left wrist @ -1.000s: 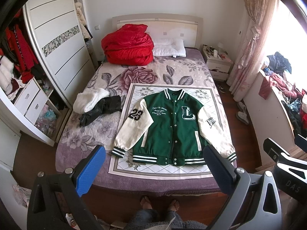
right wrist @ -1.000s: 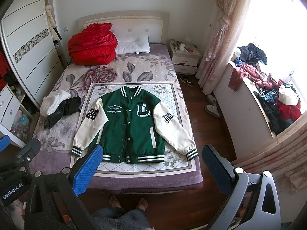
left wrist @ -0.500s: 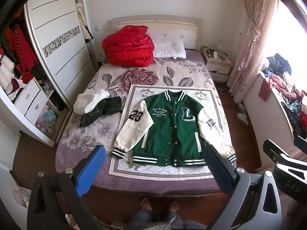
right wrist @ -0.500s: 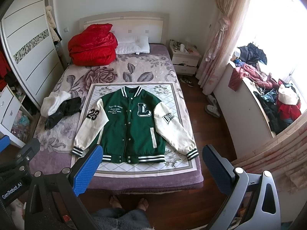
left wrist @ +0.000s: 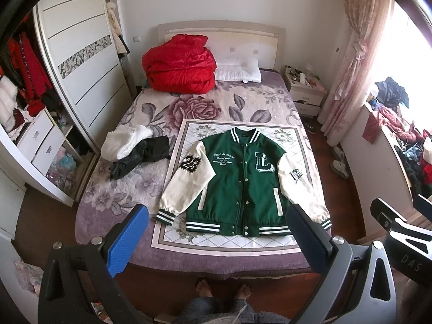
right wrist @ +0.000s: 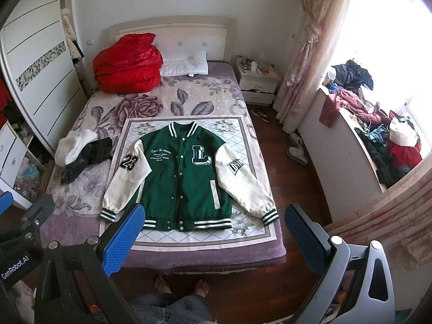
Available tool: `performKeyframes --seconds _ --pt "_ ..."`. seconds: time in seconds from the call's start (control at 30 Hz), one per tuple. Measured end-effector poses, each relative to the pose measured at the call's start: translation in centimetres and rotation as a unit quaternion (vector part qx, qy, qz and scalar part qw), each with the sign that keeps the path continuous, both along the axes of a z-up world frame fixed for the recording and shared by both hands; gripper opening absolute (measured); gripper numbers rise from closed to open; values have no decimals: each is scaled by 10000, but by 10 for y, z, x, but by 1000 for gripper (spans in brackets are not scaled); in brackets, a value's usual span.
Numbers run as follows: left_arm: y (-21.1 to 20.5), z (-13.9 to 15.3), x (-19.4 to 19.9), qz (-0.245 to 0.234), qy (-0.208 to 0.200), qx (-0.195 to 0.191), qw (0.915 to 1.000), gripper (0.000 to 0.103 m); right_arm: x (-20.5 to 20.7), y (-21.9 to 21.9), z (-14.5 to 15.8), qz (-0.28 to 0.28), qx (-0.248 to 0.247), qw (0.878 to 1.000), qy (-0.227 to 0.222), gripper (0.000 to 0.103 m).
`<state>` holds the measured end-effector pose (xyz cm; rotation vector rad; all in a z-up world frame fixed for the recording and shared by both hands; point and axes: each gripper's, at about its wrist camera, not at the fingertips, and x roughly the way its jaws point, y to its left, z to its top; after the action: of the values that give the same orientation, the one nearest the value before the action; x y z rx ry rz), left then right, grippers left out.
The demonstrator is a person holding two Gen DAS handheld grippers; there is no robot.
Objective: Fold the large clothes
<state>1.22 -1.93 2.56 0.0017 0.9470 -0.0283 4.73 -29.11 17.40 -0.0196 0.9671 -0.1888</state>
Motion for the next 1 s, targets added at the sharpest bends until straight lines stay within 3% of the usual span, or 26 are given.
performKeyframes --seconds 0.13,0.2,0.33,0.53,0.73,0.83,1.0 --pt "-4 -8 27 128 -196 216 9995 103 23 -14 -11 -275 184 9994 64 103" --pt "-4 -22 57 221 -341 368 9985 103 39 -20 -35 -432 280 9987 64 103" --pt "8 -73 97 349 -357 600 9969 103 74 -40 -115 -1047 487 9929 277 103" --pt "9 -185 161 416 399 1102 9922 103 122 -87 -260 -1605 934 9755 1181 103" --pt "35 -302 192 797 1184 1516 9781 103 162 -123 -412 -1640 1010 9613 1970 103" --pt "53 -368 206 1064 1629 1432 9704 103 184 -142 -485 -1577 1104 9560 2216 103" --pt "87 -471 208 1596 2397 658 9554 103 216 -169 -584 -1410 926 9476 2714 103"
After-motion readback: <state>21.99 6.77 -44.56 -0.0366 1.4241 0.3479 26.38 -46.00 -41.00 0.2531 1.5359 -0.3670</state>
